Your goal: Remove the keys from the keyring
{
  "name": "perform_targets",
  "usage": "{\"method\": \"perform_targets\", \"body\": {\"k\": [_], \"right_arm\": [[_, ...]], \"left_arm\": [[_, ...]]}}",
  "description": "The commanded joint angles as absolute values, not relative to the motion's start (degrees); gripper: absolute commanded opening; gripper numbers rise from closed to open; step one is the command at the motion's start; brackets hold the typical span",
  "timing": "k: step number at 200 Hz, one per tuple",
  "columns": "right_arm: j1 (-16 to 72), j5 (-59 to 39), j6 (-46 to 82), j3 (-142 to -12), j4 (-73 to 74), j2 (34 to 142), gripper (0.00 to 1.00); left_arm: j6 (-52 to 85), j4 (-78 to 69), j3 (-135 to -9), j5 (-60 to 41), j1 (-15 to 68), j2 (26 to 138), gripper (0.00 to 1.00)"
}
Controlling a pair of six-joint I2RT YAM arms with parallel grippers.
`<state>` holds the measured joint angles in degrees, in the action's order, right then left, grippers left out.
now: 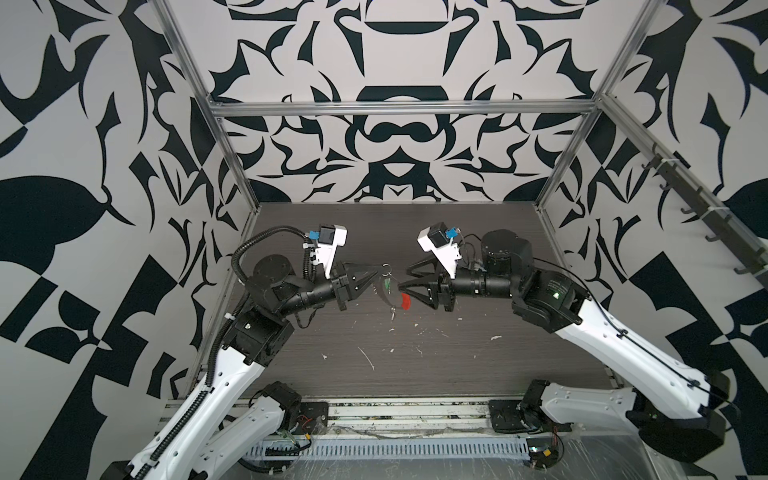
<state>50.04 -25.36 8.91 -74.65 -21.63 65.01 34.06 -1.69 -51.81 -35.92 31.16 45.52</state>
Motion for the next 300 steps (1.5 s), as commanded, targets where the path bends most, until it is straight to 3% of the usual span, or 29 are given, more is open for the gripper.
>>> {"method": "perform_targets", "body": {"k": [1, 67, 93, 190, 300], "right_arm": [[51.2, -21.9, 9.5, -72.0, -14.0, 63.8, 0.53], [53.8, -13.3, 7.0, -68.6, -10.1, 66.3, 0.54], [54.1, -11.8, 6.1, -69.5, -10.9, 67.5, 0.48], [55.4, -7.8, 5.5, -72.9, -14.6, 70.0, 0.00], [58.4, -4.4, 6.0, -76.5, -17.5, 72.1, 0.00]], "left_arm": [[33.3, -6.1, -50.9, -31.3, 31.3, 44.6, 0.00], [34.4, -9.9, -49.0, -30.9, 31.4, 44.8, 0.00], [33.9, -10.0, -49.0, -30.1, 31.5, 44.7, 0.00], [31.5, -6.7, -49.0, -26.0, 32.3, 43.8, 0.00], [28.0, -5.5, -48.2, -17.9, 34.3, 43.3, 0.00]]}}
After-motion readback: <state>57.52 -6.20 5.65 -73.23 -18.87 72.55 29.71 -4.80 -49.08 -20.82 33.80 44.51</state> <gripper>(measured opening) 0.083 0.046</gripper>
